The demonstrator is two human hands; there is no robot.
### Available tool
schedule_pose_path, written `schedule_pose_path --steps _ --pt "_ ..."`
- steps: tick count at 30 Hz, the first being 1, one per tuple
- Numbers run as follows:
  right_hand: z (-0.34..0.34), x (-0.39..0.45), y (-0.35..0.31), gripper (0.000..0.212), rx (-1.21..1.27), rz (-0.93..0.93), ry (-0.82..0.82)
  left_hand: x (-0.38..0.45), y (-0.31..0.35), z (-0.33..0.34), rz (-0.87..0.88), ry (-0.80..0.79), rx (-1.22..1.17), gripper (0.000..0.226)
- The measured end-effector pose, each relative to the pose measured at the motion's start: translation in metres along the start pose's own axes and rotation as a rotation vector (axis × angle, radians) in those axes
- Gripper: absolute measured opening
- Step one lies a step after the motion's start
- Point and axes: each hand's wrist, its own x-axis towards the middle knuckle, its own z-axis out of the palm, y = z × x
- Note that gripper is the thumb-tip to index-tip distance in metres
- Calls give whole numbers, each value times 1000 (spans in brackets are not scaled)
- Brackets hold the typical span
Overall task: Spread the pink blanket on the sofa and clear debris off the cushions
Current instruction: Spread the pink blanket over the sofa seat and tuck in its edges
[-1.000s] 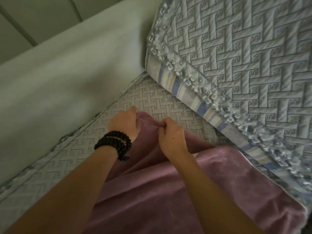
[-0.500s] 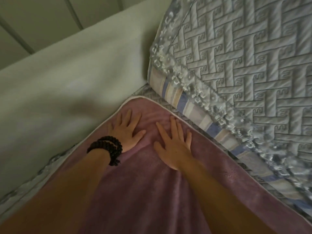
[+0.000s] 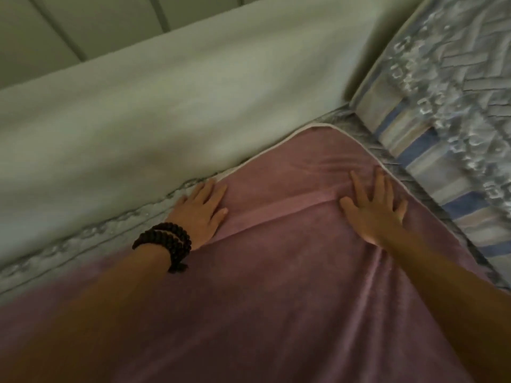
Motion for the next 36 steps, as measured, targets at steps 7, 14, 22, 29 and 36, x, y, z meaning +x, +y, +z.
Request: schedule_pose_path --steps 7,14,22,29,36 --pt "42 -89 -161 78 121 -101 80 -107 -78 12 -273 222 -299 46" --pt "69 -125 -286 43 42 -588 148 -123 -125 17 -327 317 -503 36" --pt "65 -110 -305 15 15 -656 -93 -120 -130 23 -213 176 -526 17" --pt "59 -106 -326 37 179 -586 165 -98 -133 -6 -368 540 -277 16" --pt "112 -96 -304 78 -156 -543 -121 -108 -153 53 -259 127 -169 63"
